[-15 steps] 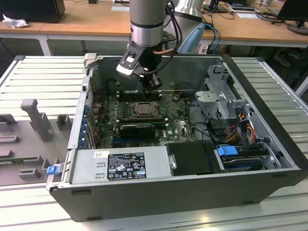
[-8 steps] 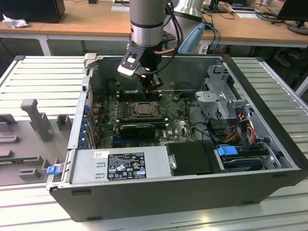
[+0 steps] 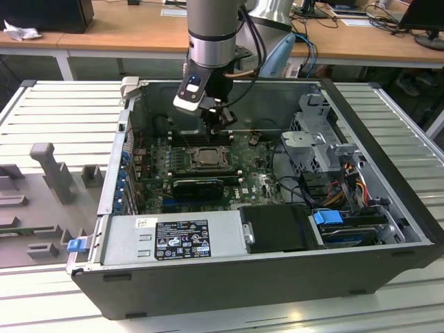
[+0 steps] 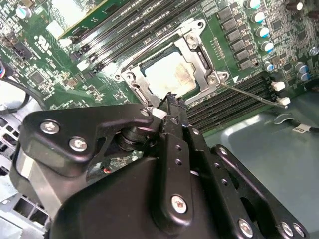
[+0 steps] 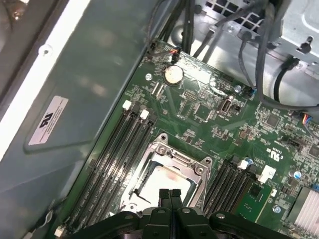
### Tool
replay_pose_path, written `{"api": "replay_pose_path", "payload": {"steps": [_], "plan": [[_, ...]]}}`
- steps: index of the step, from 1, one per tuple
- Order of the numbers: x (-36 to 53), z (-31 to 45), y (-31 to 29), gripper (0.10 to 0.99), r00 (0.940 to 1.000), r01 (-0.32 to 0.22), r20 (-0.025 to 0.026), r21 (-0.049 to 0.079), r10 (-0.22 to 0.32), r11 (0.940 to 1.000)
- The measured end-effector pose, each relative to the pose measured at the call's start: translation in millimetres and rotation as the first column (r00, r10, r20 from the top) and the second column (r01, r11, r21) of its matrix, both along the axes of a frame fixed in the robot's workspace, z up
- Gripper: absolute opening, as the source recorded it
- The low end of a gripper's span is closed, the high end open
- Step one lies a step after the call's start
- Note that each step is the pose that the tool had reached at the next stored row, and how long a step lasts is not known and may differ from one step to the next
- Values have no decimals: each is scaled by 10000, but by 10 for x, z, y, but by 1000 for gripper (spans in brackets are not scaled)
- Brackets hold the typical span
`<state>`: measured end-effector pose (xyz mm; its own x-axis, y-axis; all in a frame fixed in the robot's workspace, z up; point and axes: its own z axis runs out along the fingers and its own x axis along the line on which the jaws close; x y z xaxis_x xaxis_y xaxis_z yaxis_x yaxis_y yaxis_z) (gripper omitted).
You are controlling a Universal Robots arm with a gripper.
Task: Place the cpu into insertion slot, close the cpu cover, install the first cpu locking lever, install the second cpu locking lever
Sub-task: 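Install the first cpu locking lever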
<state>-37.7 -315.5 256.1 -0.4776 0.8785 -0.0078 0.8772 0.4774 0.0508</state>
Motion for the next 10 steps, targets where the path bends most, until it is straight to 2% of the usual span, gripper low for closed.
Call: {"api": "replay_pose_path", "payload": {"steps": [6,10], "plan": [[0,2,-1,106,9971,-757,0,-5,757,9971],[0,50,-1,106,9934,-1146,-2,-16,1146,9934]]}}
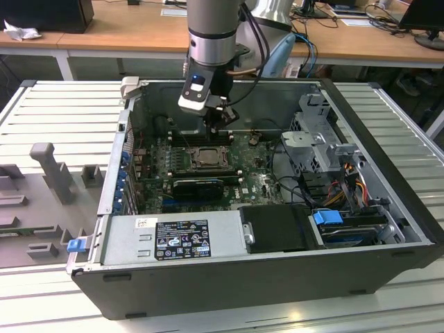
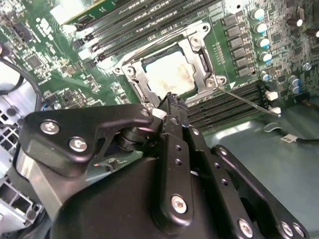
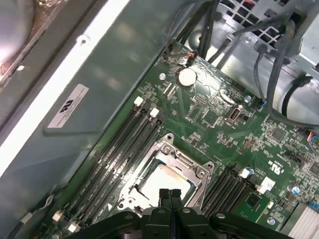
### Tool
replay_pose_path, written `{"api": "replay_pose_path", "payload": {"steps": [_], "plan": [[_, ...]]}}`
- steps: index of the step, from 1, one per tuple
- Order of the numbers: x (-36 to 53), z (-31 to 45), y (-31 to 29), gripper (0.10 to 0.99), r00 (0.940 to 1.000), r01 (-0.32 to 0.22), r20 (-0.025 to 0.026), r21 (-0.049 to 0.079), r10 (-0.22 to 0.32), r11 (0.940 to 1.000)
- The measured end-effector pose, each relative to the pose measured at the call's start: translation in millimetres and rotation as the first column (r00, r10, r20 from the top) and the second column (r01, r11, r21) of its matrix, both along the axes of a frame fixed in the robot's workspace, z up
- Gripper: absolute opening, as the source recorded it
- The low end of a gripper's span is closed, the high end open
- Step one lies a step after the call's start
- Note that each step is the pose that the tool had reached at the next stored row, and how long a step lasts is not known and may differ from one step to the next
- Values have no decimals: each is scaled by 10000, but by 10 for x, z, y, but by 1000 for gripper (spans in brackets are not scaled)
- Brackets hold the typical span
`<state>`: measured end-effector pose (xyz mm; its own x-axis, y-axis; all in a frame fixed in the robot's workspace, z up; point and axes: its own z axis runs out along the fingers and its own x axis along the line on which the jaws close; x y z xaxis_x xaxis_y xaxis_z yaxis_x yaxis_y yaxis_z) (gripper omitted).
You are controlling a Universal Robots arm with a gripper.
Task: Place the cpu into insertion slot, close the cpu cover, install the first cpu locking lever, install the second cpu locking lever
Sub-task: 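Install the first cpu locking lever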
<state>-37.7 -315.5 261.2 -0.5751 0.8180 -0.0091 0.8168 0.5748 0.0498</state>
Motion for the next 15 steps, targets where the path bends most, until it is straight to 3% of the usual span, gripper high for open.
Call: {"api": "replay_pose_path", "payload": {"steps": [4,7,15], "plan": [[0,1,0,106,9982,-605,0,-13,605,9982],[0,0,0,106,9930,-1184,0,-13,1184,9930],[0,0,0,106,9835,-1810,0,-13,1810,9835]]}}
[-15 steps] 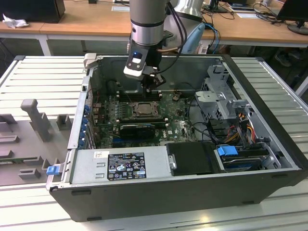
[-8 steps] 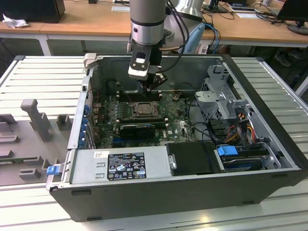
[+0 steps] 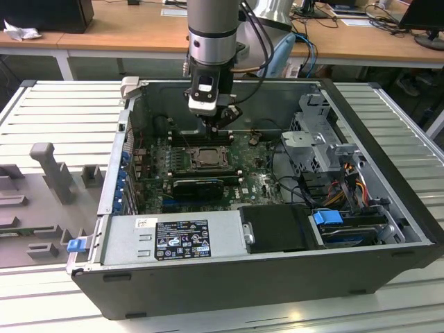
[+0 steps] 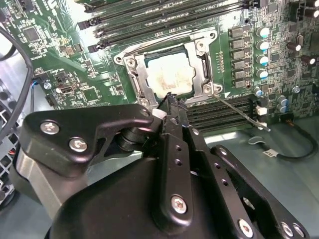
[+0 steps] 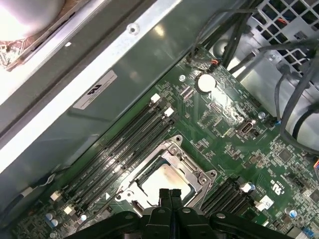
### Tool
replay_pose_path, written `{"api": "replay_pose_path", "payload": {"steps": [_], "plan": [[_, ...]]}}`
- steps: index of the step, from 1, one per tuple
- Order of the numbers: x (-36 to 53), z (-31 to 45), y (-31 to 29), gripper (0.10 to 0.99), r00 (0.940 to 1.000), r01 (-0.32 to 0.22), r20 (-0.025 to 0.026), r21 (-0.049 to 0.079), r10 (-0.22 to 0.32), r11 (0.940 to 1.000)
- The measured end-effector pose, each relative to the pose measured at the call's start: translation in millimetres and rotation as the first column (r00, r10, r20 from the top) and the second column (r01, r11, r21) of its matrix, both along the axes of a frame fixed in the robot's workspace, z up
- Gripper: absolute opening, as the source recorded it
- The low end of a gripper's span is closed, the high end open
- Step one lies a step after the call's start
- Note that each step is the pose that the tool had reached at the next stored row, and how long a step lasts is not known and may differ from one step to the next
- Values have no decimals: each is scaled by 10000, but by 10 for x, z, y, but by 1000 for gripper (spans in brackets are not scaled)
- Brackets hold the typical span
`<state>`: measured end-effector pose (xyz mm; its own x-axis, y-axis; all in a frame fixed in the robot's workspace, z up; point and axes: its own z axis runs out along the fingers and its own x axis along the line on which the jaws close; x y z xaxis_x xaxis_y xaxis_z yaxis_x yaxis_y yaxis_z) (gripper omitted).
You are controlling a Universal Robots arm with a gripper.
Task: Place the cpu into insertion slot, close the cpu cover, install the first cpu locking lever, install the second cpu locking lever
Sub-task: 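Install the first cpu locking lever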
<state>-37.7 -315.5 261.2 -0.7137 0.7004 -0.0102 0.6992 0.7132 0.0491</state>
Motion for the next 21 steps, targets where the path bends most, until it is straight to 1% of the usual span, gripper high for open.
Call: {"api": "replay_pose_path", "payload": {"steps": [3,6,9,11,12,14,15,16,18,19,21], "plan": [[0,0,0,106,9995,-323,-1,0,323,9995],[0,0,0,106,9976,-691,0,0,691,9976],[0,0,0,106,9939,-1104,0,0,1104,9939],[0,0,0,106,9898,-1422,0,0,1422,9898],[0,0,0,106,9871,-1603,0,0,1603,9871],[0,0,0,106,9793,-2024,0,0,2024,9793],[0,0,0,106,9728,-2316,0,0,2316,9728],[0,0,0,106,9677,-2521,0,0,2521,9677],[0,0,0,106,9595,-2817,0,-1,2817,9595],[0,-1,0,106,9565,-2916,1,0,2916,9565],[-3,-2,0,106,9462,-3236,-1,-1,3236,9462]]}}
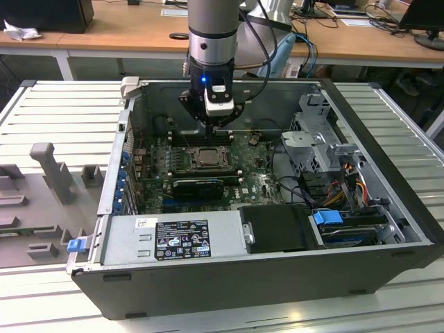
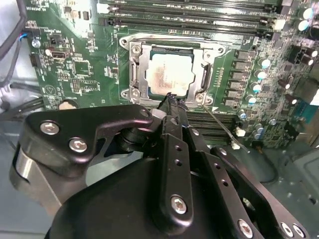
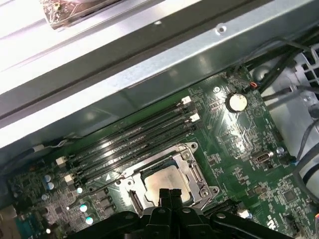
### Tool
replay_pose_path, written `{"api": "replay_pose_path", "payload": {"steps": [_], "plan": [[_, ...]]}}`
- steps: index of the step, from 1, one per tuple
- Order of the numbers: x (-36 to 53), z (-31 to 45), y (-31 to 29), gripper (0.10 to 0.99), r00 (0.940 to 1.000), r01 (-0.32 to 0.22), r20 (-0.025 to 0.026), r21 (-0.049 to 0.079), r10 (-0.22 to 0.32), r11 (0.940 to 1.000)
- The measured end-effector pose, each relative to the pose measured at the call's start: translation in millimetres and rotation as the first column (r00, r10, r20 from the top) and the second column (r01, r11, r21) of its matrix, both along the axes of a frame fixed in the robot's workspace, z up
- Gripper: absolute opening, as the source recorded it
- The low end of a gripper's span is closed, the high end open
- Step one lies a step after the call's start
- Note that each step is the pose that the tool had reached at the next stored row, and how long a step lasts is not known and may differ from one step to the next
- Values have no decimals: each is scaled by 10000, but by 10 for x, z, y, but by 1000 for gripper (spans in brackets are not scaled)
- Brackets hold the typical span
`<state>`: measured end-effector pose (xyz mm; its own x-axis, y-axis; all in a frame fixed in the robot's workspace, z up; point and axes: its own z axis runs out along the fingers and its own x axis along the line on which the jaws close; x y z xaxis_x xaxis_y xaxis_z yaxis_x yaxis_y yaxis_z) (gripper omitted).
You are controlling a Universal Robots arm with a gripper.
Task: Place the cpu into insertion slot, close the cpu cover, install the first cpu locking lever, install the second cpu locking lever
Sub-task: 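Install the first cpu locking lever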
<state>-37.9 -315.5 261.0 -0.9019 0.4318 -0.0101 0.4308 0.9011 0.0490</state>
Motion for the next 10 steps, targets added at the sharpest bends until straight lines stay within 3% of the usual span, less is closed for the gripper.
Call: {"api": "replay_pose_path", "payload": {"steps": [2,5,10], "plan": [[0,0,0,106,9999,-170,0,0,170,9999],[0,-1,0,106,9962,-865,1,1,865,9962],[0,-1,0,106,9908,-1352,1,1,1352,9908]]}}
